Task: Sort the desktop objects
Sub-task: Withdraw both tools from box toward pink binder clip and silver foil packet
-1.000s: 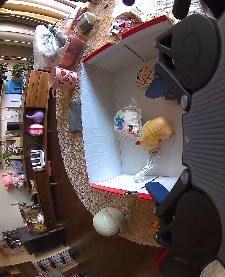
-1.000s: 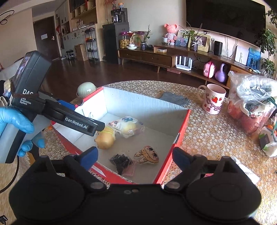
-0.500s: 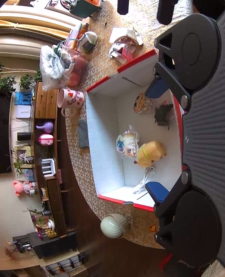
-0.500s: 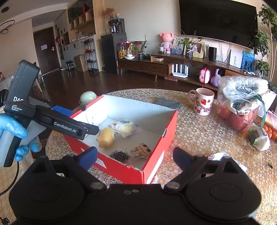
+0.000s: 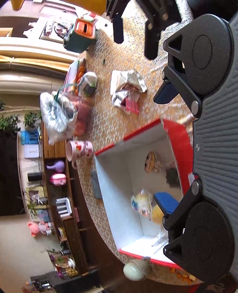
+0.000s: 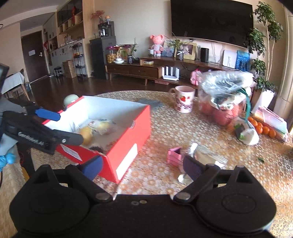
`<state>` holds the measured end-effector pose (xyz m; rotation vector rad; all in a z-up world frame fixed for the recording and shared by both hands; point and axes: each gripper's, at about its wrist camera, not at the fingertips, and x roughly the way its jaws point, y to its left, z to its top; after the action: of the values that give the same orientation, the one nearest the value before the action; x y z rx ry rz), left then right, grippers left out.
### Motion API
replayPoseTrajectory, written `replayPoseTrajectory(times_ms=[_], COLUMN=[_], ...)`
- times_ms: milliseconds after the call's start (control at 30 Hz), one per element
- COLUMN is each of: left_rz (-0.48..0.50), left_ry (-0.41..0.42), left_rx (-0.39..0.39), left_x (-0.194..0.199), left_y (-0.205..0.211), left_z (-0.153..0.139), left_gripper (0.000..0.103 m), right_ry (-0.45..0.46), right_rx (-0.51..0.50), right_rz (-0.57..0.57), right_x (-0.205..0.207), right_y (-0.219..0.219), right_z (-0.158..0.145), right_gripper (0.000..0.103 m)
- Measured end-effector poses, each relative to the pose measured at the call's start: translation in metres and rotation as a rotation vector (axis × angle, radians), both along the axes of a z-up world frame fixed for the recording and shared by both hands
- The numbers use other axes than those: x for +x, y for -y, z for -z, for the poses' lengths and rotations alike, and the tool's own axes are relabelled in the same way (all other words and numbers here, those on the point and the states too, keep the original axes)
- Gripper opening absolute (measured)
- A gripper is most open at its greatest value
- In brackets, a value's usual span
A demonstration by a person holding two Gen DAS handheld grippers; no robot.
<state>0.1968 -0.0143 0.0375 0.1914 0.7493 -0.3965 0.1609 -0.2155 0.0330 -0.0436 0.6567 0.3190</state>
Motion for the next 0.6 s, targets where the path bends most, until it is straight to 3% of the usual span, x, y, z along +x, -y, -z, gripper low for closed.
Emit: replayPoseTrajectory(times_ms=[233,600], left_rz=[0.082,0.009], left_ry=[0.009,-0.002], left_rx=[0.014,-0.036], left_x=[-0.005,0.033], left_y=[0.045,0.090], left_z=[0.011,0.016], left_gripper=[0.103,0.103], right_ry=[-0.022,-0.053], right_rx=[-0.029,-0.057], right_rz=[0.069,0.113], right_x=[0.003,0.022], right_y=[0.033,0.061], right_z=[0.014,0.039], right_gripper=[0.094,0.094])
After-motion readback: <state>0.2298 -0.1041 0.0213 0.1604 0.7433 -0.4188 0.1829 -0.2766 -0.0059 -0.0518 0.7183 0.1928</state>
